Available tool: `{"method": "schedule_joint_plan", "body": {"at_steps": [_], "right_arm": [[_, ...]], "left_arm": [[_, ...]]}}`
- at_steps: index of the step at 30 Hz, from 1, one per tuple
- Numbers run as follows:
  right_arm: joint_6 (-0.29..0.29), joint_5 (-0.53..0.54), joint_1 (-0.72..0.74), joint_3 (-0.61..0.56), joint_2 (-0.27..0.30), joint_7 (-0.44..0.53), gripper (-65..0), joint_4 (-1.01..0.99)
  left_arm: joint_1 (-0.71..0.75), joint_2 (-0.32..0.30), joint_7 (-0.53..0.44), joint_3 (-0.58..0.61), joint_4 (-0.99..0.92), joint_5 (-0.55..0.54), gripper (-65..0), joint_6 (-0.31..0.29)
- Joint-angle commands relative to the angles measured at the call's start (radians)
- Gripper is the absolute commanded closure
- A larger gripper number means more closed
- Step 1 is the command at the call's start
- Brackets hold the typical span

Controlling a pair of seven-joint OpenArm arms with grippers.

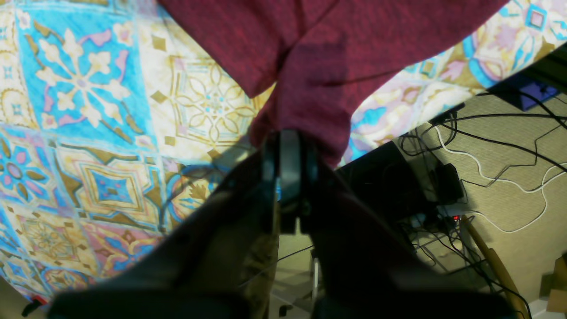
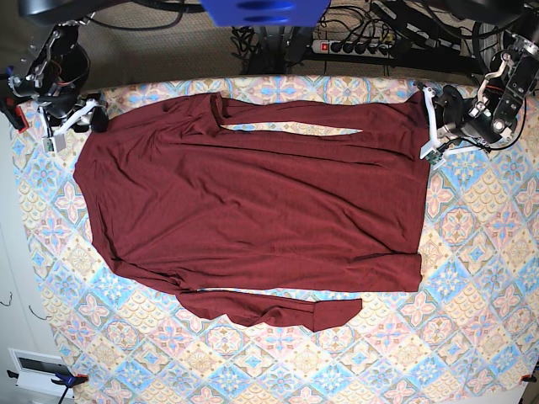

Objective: Layout the t-shirt on the table in an organized manner, then fold the t-shirt properly
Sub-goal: 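Pull the collar edge apart with both grippers to straighten the shirt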

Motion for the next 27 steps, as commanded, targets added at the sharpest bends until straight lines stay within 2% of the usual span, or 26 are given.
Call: {"method": "schedule_joint_plan", "body": {"at_steps": [1, 11, 21, 24, 27], "right_arm": [[0.003, 0.007, 0.006, 0.005, 0.017, -0.004, -29.6, 0.013], [0.003, 0.007, 0.016, 0.004, 0.016, -0.003, -29.5, 0.007], [0.003, 0.006, 0.118, 0.004, 0.016, -0.007, -28.5, -0.102], [0.003, 0.004, 0.122, 0.004, 0.016, -0.007, -21.4, -0.107], [0.003, 0.004, 0.121, 0.005, 0.017, -0.030, -8.1, -0.102]], "left_arm": [[-0.009, -0.020, -0.005, -0.009, 0.012, 0.000, 0.0, 0.001], [-0.009, 0.008, -0.005, -0.012, 0.012, 0.000, 0.0, 0.001], [-0.010, 0.032, -0.005, -0.015, 0.012, 0.002, 0.0, 0.001], [-0.010, 0.032, -0.005, -0.015, 0.012, 0.002, 0.0, 0.001], [-0.010, 0.032, -0.005, -0.015, 0.015, 0.002, 0.0, 0.001]]}}
